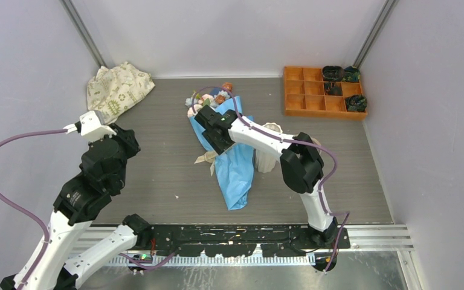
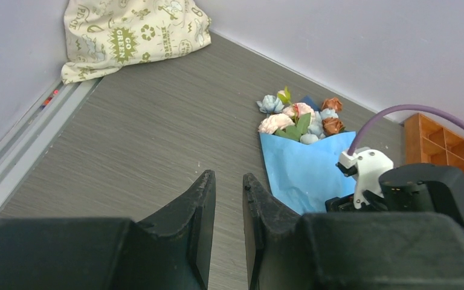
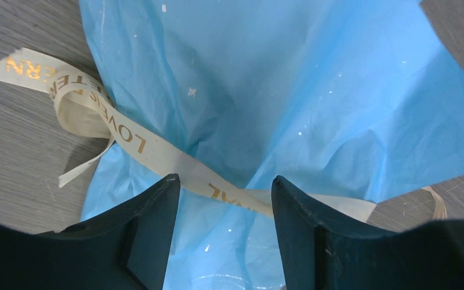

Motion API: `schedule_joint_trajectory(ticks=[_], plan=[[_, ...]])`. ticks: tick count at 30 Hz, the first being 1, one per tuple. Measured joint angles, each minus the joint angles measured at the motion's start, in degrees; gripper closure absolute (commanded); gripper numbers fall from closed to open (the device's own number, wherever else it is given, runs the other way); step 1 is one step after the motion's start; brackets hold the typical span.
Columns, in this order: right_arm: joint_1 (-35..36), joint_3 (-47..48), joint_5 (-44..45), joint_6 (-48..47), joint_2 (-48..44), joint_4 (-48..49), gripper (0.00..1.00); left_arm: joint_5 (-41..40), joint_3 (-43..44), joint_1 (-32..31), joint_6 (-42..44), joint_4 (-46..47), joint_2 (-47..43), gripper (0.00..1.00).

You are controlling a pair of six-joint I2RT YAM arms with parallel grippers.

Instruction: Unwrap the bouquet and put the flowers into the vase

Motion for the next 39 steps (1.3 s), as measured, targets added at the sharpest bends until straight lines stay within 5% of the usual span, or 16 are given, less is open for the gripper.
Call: schedule_joint_trajectory(ticks=[8,19,35,39], plan=[[0.0,-1.7,-0.02,0.22,1.92,-0.04,0.46,0.11,-0.26,0.0,0.0,0.02,-0.37,0.75],[0.0,-4.35,0.13,1.84,1.86,-0.26,0.98,1.51,-0.44,0.0,-0.02,0.04,0.42,0.76],[0.0,2.86,-3.63,3.41,-10.14,-2.58,0.81,2.03,-1.29,0.0,-0.02,0.07,-0.39,0.75],[0.0,3.96,-5.14,3.82,-10.19,-2.6,0.86,2.03,-1.49,0.0,0.0,0.04,-0.72,0.73]])
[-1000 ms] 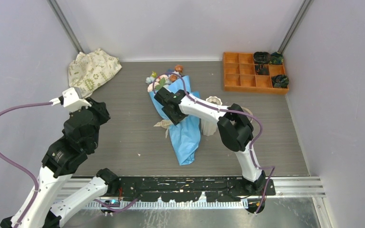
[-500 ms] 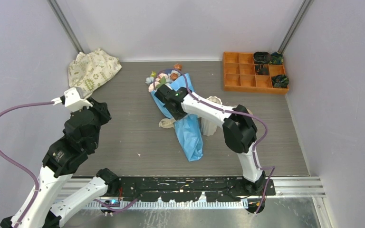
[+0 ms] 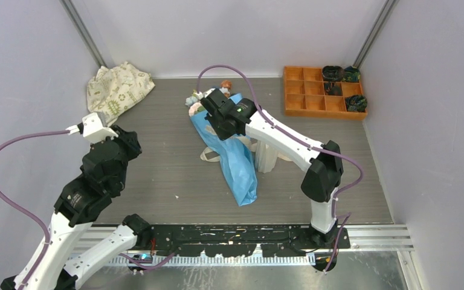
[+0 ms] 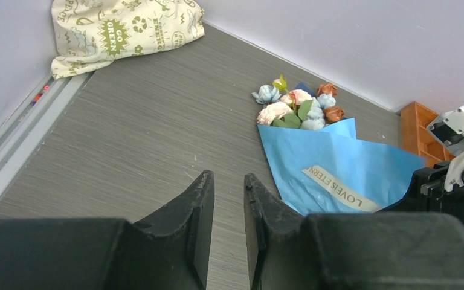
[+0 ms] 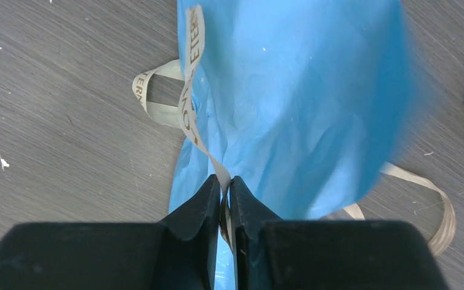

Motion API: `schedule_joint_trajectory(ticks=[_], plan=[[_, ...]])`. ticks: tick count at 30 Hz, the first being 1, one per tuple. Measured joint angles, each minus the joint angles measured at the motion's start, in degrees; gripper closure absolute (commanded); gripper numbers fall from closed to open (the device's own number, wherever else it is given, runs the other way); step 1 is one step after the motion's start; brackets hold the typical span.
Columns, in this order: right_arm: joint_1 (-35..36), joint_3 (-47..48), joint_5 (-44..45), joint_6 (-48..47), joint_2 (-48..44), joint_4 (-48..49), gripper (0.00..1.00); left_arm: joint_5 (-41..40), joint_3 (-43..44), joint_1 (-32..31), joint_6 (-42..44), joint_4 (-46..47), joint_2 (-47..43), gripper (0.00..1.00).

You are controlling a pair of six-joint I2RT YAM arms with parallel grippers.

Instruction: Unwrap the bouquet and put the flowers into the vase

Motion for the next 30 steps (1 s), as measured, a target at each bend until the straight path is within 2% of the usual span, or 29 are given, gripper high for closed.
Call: schedule_joint_trajectory(ticks=[7,14,19,22,24,26,27,29,30], plan=[[0.0,1.29,-0.26,0.11,2.29,-0.33,0.99,-0.02,-0.57,0.0,0.04,0.02,-1.42,0.72],[-2.49,8.13,7.1,-0.66,3.04,-0.13,0.99,2.25,-1.14,0.0,1.29,0.98,-1.4,0.69],[-12.59,10.08,10.8,0.92,-0.31,1.16,0.98,9.46,-1.95,0.0,3.3,4.55,1.31,0.67],[-21.07,9.25,12.0,2.8,-4.46,1.9,0.97,15.39,-1.95,0.0,4.57,7.85,5.99,0.64],[-26.03,7.63,13.05,4.09,-7.5,2.29,0.89,19.69,-1.77,0.0,5.05,9.9,10.08,0.62],[-29.97,5.27,14.29,5.62,-10.69,2.62,0.62,24.17,-0.66,0.0,5.55,11.19,15.41,0.57],[-31.71,3.74,14.67,6.54,-12.26,2.82,0.54,26.03,0.46,0.0,5.68,11.52,18.1,0.56],[-34.38,0.87,15.23,8.33,-14.62,2.86,0.44,30.14,3.65,-0.02,5.51,12.22,26.49,0.47],[-35.43,-0.61,15.26,8.9,-15.5,2.97,0.39,30.51,3.96,-0.02,5.53,12.39,27.43,0.44]])
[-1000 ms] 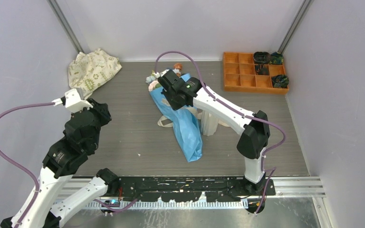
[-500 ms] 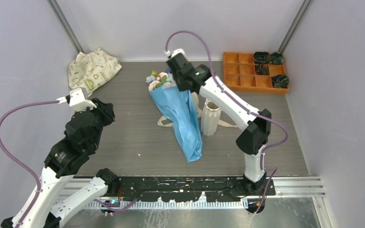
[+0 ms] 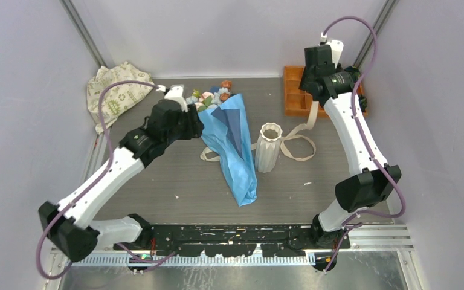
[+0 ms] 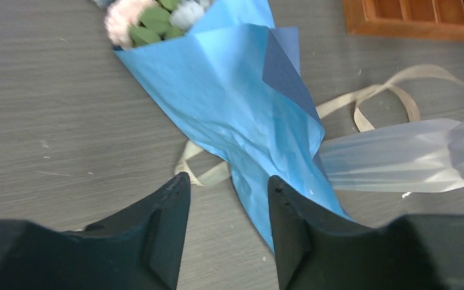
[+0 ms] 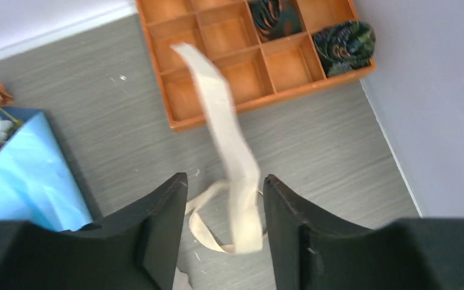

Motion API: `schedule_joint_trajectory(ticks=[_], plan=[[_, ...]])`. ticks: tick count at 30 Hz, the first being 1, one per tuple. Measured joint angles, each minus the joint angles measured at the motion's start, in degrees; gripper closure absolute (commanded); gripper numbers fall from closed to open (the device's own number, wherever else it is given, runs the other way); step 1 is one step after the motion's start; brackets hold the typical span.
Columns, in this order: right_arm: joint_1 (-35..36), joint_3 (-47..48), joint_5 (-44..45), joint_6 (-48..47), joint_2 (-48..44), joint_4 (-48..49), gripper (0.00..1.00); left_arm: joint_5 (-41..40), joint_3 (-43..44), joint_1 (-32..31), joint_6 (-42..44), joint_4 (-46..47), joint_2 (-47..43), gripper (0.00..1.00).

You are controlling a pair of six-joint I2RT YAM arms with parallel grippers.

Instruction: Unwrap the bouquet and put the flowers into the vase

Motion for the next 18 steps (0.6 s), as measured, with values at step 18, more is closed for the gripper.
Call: schedule_joint_trajectory(ticks=[18], plan=[[-1.29,-19.61,-12.48,8.04,-15.32,8.44,0.36,0.87,20.63,-9.49,-2.58,-0.52,28.79,0.37]])
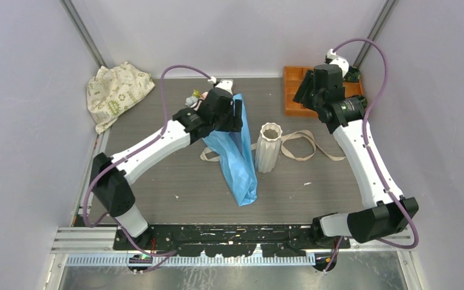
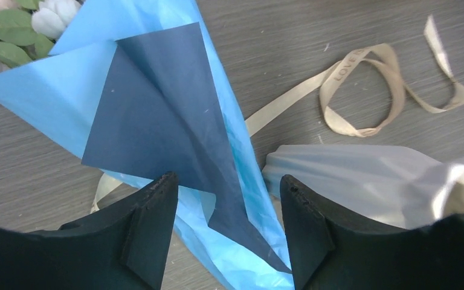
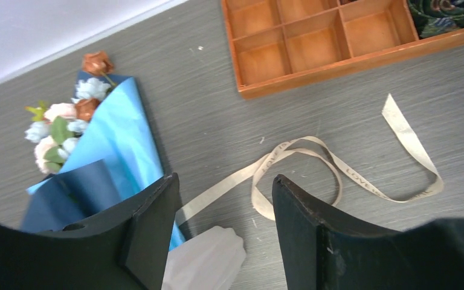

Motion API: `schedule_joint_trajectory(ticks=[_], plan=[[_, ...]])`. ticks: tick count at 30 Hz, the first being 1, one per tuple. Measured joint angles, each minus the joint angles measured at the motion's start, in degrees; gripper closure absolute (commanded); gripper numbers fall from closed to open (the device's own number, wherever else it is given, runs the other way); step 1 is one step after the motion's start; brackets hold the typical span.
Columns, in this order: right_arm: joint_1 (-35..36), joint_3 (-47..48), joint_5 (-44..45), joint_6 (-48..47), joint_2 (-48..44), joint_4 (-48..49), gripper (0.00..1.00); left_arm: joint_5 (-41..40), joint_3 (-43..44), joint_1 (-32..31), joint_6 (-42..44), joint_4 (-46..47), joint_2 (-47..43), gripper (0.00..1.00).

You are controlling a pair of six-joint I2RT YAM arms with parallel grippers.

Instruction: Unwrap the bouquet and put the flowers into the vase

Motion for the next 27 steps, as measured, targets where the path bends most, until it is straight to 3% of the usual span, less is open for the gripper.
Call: schedule_joint_trajectory(ticks=[3,7,10,17,20,23,25,27], plan=[[0.0,-0.63,-1.62,0.46,-1.97,0.98,0.36,-0.74,1.55,-0.17,-0.04,-1.11,3.74,0.37],[0.0,-1.62,-3.21,0.92,-2.69,2.32,0.37,-2.54,1.81,-0.33,-0.17,-2.91,5.55,0.47],[0.0,-2.75,-4.83,1.53,-2.62,2.91,0.37,-3.63,2.27,-0.33,-0.17,-3.8,5.99,0.49],[0.0,-4.24,-8.15,2.43,-2.56,3.76,0.37,-5.27,5.35,-0.33,-0.24,-5.05,8.92,0.35],[0.0,-4.59,-9.07,2.73,-2.56,4.11,0.37,-5.38,5.62,-0.33,-0.26,-5.29,10.29,0.37],[0.0,-4.87,-9.66,2.93,-2.58,4.52,0.38,-5.42,5.62,-0.33,-0.24,-5.66,11.54,0.55],[0.0,-5.11,-10.08,3.13,-2.58,4.76,0.38,-5.49,5.62,-0.33,-0.22,-5.88,12.0,0.78],[0.0,-5.31,-10.51,3.21,-2.58,4.92,0.38,-5.55,5.62,-0.33,-0.15,-5.95,12.33,0.95]])
